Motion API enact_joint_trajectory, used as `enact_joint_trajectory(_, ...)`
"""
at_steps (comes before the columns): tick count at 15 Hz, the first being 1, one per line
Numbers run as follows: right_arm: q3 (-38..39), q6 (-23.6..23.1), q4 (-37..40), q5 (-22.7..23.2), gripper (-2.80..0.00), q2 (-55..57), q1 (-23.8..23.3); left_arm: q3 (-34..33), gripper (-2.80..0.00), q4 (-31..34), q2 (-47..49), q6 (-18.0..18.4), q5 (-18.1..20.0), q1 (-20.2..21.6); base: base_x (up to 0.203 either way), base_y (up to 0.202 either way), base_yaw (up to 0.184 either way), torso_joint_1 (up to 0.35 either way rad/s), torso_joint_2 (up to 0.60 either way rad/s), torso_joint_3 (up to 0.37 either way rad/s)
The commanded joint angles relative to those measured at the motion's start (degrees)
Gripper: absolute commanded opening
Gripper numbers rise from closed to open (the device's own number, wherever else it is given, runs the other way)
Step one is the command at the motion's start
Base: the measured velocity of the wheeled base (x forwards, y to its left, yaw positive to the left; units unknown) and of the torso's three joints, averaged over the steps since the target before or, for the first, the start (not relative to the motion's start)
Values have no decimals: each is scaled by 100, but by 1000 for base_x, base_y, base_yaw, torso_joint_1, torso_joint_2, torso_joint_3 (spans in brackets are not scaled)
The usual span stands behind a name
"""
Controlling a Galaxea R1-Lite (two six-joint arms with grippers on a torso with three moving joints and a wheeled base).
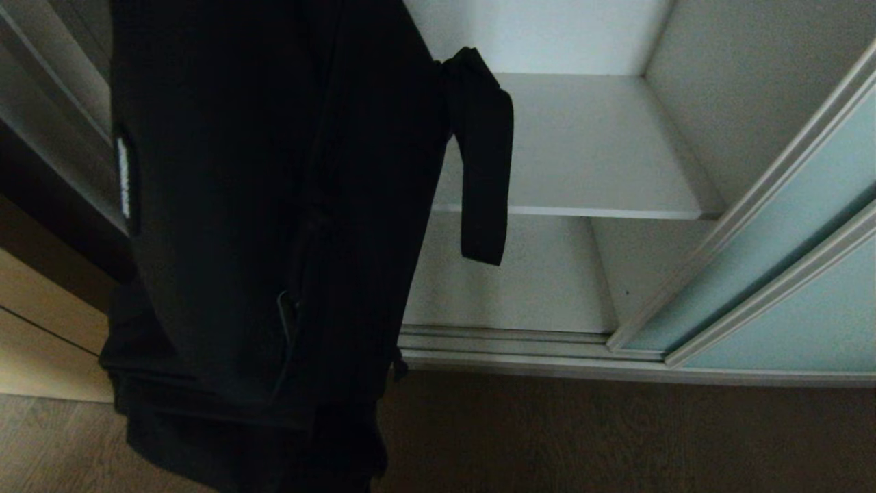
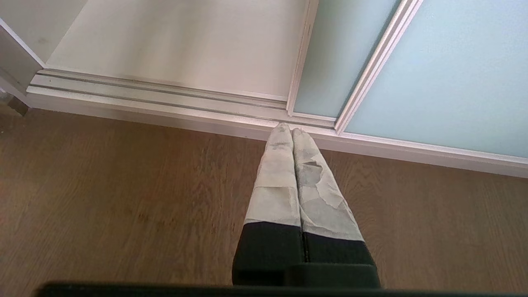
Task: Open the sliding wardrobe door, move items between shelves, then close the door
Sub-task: Place the bag on the higher shelf
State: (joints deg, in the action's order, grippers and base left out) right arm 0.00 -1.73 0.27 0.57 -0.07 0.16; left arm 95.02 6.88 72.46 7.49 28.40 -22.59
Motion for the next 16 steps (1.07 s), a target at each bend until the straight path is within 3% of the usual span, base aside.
enact_joint_trajectory(1, 9, -3, 0, 4, -280, -1, 2, 927, -280, 167, 831, -21, -5, -153, 0, 0, 0, 0, 0, 0)
enact_joint_trajectory(3, 3, -3, 0, 4, -280, -1, 2, 1526, -280, 312, 1334, -23, -103, -275, 0, 0, 0, 0, 0, 0)
enact_joint_trajectory(6, 2, -3, 0, 4, -280, -1, 2, 1633, -280, -283, 1732, -39, -490, -347, 0, 0, 0, 0, 0, 0)
enact_joint_trajectory(10, 6, -3, 0, 4, -280, -1, 2, 1634, -280, -298, 1779, -34, -1001, -641, 0, 0, 0, 0, 0, 0)
enact_joint_trajectory(16, 0, -3, 0, 4, -280, -1, 2, 1634, -280, -345, 1745, 207, -1040, -1115, 0, 0, 0, 0, 0, 0)
